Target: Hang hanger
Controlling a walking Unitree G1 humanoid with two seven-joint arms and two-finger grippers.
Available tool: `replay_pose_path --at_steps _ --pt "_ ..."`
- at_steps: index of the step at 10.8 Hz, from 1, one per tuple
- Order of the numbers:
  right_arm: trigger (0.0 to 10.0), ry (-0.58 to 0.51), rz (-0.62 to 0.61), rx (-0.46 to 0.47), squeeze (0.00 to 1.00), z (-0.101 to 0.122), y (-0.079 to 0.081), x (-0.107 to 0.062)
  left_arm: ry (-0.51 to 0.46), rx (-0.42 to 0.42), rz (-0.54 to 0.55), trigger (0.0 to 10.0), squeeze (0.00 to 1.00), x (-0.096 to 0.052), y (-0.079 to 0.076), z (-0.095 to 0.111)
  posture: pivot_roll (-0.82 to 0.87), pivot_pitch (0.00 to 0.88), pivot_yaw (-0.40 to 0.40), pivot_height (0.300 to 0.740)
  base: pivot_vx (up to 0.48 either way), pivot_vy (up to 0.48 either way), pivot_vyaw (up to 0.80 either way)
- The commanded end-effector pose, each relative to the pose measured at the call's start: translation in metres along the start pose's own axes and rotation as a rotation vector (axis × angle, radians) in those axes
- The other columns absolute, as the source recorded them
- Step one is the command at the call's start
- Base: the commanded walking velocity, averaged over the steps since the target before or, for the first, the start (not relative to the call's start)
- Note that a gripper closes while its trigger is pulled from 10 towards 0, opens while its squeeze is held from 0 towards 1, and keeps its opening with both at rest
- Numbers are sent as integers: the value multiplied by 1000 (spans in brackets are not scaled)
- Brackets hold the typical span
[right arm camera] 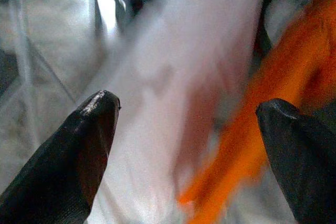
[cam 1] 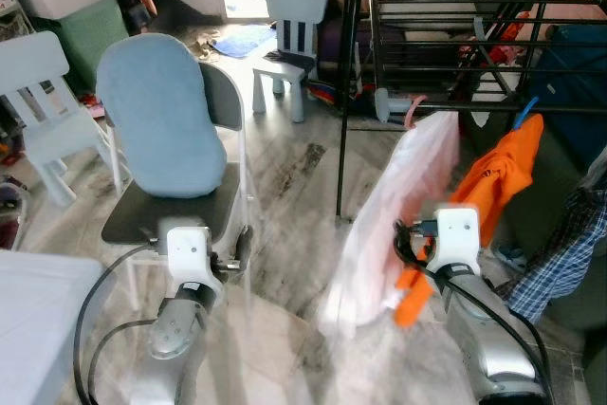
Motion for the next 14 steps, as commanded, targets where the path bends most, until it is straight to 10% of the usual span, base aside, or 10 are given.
replay_pose_path --at_steps 1,5,14 --pt "10000 -121 -43 -27 0 34 -23 5 -85 -12 -3 10000 0 2 5 21 -163 0 -4 740 0 0 0" --pt "10000 -109 -20 -40 0 25 -14 2 -122 -5 51 10000 0 -5 17 23 -169 0 -4 740 0 0 0" --pt "10000 3 28 11 0 -1 -1 -1 -114 -18 -46 10000 0 0 -6 23 -172 0 -1 740 200 281 -381"
Point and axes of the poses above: a point about 5 cm out from each wrist's last joint towards the gripper, its own x axis pointing out of the wrist towards the gripper, its own z axis along the axis of the wrist's last joint, y = z × x, the point moved 6 cm from there along x, pointing out of the wrist towards the gripper, and after that the axes turned 4 degrees about -x, right-handed, at the moved point
